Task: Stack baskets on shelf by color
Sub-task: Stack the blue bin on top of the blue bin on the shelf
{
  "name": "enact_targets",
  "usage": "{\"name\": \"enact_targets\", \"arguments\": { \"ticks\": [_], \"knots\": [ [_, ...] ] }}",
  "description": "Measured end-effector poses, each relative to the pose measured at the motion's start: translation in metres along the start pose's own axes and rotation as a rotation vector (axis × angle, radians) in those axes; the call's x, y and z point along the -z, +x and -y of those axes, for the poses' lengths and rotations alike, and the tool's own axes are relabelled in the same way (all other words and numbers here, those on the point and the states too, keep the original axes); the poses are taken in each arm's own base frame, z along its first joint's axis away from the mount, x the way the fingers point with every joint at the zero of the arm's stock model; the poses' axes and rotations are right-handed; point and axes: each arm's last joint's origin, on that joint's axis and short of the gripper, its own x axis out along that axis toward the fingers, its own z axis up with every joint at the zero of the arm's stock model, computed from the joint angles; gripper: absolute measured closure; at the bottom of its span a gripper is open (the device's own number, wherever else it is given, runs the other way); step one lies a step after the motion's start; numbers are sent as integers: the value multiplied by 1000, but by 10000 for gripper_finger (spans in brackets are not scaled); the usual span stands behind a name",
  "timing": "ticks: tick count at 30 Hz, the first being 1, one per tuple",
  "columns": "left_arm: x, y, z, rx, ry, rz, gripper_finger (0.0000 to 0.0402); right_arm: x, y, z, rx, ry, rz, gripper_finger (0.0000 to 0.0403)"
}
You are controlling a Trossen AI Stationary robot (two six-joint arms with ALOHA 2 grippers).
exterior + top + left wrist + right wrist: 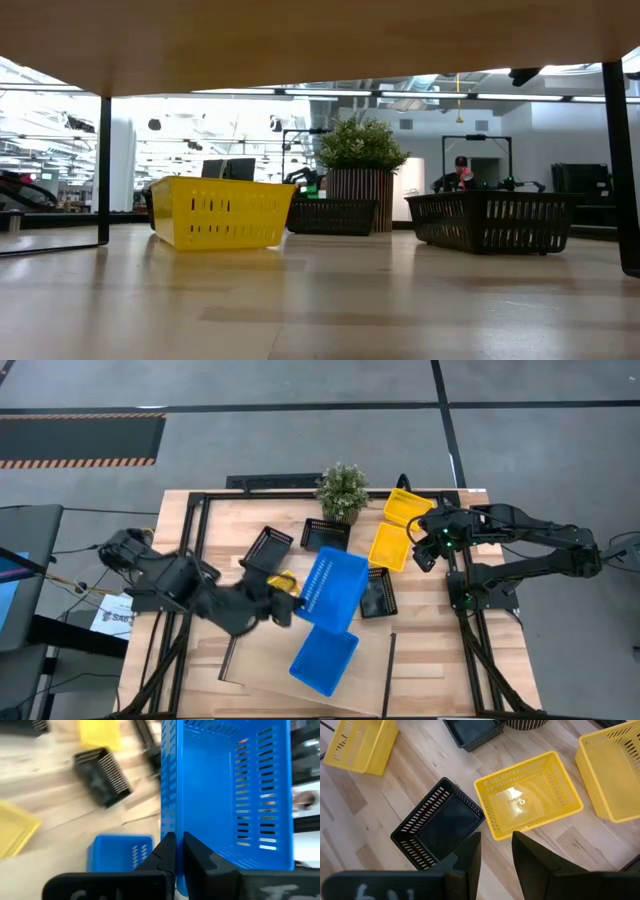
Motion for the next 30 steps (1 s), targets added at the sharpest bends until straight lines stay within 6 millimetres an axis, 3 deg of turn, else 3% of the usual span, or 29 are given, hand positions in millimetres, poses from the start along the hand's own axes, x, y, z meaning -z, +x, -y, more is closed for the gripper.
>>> {"name": "enact_targets", "arguments": {
  "ticks": [9,16,21,30],
  "knots": [
    [50,32,10,-241,-105,-126,401,0,0,0,0,-19,0,269],
    [78,31,6,-298,-121,-197,401,0,0,0,-1,-18,0,270],
    [85,22,-1,-345,-94,-173,401,0,0,0,-2,-18,-1,269],
    [87,27,3,-285,66,-211,401,0,0,0,-2,-18,-1,270]
  ]
}}
